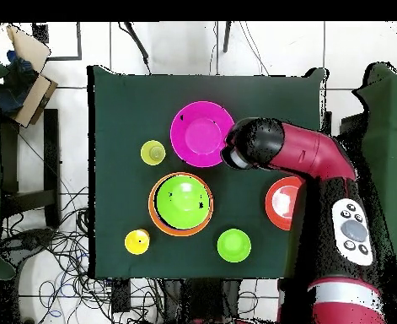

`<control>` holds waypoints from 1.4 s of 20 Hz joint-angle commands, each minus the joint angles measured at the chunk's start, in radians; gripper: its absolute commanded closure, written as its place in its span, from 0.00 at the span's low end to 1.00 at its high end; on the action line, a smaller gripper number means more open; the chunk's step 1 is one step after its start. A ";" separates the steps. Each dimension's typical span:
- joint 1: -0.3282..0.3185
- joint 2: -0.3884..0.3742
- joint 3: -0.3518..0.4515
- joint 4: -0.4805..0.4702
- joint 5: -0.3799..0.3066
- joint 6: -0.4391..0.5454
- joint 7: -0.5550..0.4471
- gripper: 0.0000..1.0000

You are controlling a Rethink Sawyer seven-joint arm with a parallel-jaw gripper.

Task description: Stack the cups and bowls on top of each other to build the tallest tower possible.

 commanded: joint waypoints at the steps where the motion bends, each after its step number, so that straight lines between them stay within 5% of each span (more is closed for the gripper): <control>1: -0.016 -0.057 0.061 0.112 -0.068 0.028 -0.158 0.00; 8: -0.034 0.026 0.073 0.151 -0.135 -0.214 -0.108 0.00; 16: -0.034 0.113 0.069 0.161 -0.179 -0.363 -0.055 0.00; 28: 0.050 0.113 -0.050 0.095 -0.209 -0.258 -0.012 0.00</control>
